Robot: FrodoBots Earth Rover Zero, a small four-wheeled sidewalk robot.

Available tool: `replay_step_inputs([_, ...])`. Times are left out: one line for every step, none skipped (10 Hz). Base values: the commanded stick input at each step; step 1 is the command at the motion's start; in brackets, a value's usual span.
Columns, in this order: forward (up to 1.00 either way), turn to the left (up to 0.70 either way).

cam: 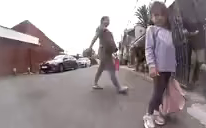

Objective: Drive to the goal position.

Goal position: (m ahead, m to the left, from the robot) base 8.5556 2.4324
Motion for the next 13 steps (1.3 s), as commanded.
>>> replay_step_inputs([-0.07,0.0])
replay_step_inputs([0.0,0.0])
replay_step_inputs([0.0,0.0])
replay_step_inputs([0.0,0.0])
replay_step_inputs([0.0,0.0])
replay_step_inputs([0.0,0.0])
replay_step_inputs([0.0,0.0])
replay_step_inputs([0.0,0.0])
replay_step_inputs([0.0,0.0])
replay_step_inputs([0.0,0.0])
replay_step_inputs([0.65,0.0])
replay_step_inputs([0.7,0.0])
replay_step_inputs([0.7,0.0])
